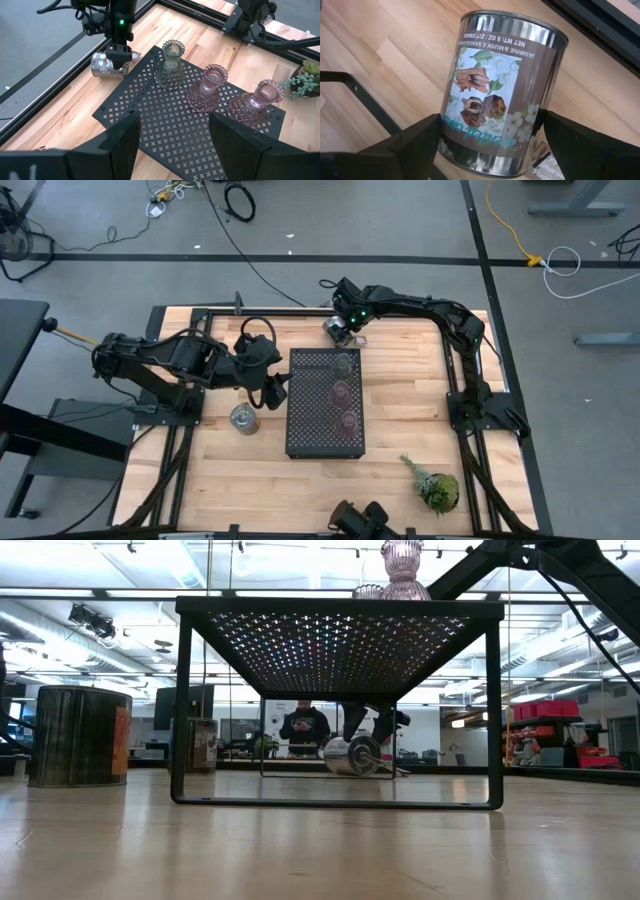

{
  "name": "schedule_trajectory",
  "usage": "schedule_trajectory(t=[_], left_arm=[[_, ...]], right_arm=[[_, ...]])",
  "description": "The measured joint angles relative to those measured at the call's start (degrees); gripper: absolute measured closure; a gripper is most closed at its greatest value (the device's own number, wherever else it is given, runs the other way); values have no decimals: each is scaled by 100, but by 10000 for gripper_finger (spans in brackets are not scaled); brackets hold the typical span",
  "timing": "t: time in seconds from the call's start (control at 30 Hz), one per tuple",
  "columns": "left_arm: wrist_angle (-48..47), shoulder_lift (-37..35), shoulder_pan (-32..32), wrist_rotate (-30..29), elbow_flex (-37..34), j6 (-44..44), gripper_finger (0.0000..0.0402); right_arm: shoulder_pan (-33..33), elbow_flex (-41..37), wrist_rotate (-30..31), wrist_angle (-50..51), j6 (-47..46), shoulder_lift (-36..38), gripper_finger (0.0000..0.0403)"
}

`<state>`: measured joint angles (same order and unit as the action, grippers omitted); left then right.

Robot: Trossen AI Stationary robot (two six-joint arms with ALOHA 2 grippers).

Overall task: Pick & Place candle stick holders
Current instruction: Put the top silver scented candle on the shelf

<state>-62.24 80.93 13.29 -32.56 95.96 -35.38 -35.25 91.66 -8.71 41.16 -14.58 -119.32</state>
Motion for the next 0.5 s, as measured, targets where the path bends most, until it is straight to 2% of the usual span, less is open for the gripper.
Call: schedule_trajectory(t=[0.5], left_arm=[[-4,0,0,0,0,9,164]], right_arm=[[-33,-2,-96,35,-148,-37,59]])
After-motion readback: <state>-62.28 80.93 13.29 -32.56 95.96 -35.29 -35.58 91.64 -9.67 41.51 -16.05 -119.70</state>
